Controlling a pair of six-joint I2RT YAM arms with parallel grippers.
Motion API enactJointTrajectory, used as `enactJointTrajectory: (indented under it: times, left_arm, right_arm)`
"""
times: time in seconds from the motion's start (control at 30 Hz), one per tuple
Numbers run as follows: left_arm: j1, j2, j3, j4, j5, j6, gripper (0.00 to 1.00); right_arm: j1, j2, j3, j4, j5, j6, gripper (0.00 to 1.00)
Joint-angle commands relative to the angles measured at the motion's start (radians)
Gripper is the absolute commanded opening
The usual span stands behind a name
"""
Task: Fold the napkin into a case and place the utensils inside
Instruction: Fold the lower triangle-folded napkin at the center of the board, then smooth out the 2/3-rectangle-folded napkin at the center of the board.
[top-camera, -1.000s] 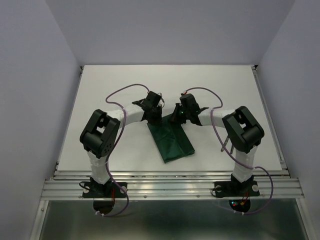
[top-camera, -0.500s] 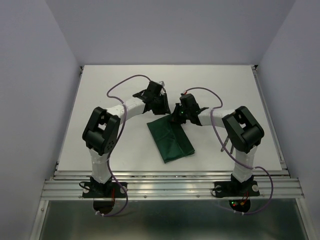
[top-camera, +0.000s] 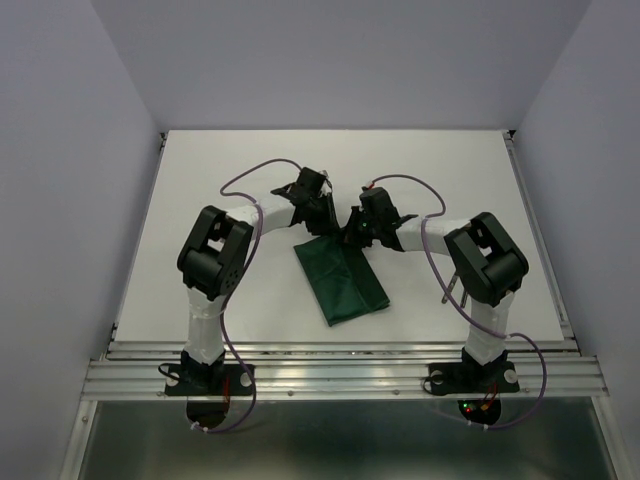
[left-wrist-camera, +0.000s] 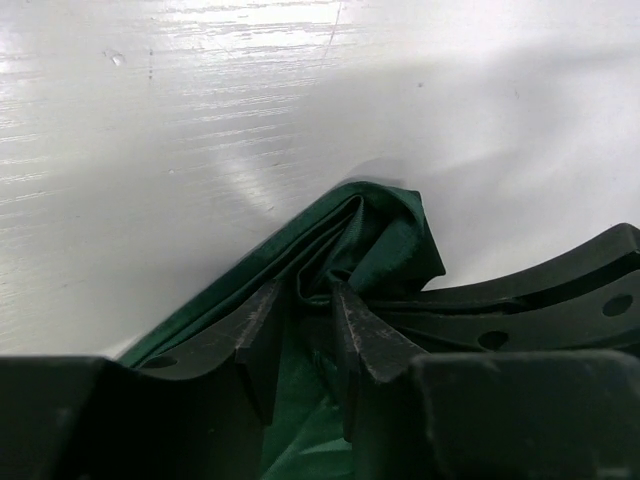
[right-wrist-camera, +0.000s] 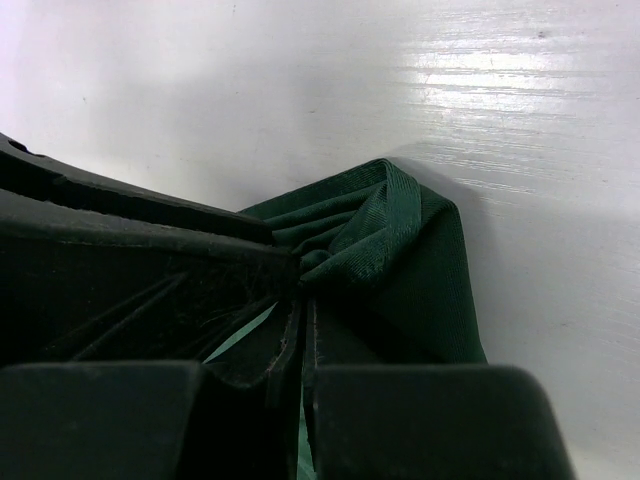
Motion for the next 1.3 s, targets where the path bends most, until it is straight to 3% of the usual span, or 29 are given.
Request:
enactJointTrajectory:
  times: [0.0,0.37,0.67,0.83,0.87,1.0,1.13,1.27]
  left_arm:
    - [0.001,-0.014,0.020,0.037,0.043,-0.020,0.36]
    - [0.018,0.006,0.006,0.084,0.134,-0.033,0.35]
    - [0.018,0.047,0.019,0.040,0.125,-0.005,0.31]
    - [0.018,0.041,0.009,0.042,0.132,0.000,0.10]
    - [0.018,0.041,0.011,0.042,0.133,0.000,0.00]
    - [0.018,0.040,0.008,0.042,0.130,0.000,0.00]
    - [0.018,0.034,0.005,0.042,0.115,0.006,0.00]
    - [0.018,0.034,-0.003,0.042,0.107,0.009,0.00]
  right_arm:
    - [0.008,0.015,0.028,-0.005,-0.005,-0.016,0.01]
    - [0.017,0.029,0.039,-0.012,-0.008,-0.019,0.01]
    - [0.017,0.029,0.043,-0.016,-0.004,-0.021,0.01]
    - [0.017,0.037,0.048,-0.018,-0.005,-0.021,0.01]
    - [0.017,0.038,0.049,-0.018,-0.005,-0.021,0.01]
    - [0.017,0.035,0.052,-0.022,-0.005,-0.022,0.01]
    - [0.017,0.005,0.043,-0.029,0.001,-0.025,0.31]
    - [0.017,-0.050,0.028,-0.027,0.018,-0.030,0.42]
